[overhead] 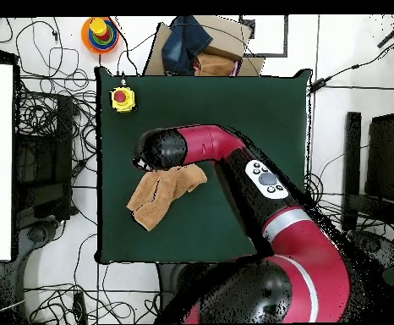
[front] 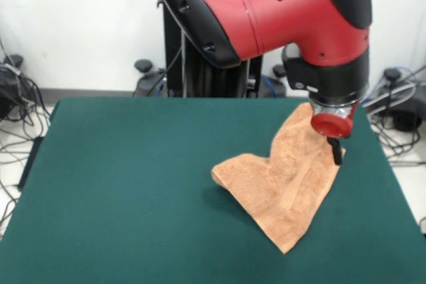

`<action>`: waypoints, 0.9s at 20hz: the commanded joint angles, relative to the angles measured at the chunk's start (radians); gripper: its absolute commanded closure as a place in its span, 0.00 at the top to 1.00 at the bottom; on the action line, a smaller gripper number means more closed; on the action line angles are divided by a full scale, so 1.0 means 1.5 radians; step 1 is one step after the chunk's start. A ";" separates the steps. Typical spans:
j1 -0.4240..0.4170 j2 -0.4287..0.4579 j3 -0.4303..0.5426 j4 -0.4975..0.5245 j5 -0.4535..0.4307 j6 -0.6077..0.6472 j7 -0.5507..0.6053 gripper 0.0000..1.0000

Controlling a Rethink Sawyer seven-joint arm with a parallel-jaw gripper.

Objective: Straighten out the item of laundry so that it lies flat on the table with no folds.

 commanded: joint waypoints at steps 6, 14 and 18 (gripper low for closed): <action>-0.056 0.005 0.030 0.017 -0.097 0.040 -0.158 1.00; -0.125 0.078 0.092 -0.019 -0.129 0.188 -0.399 1.00; -0.142 0.122 0.101 -0.098 -0.160 0.284 -0.590 1.00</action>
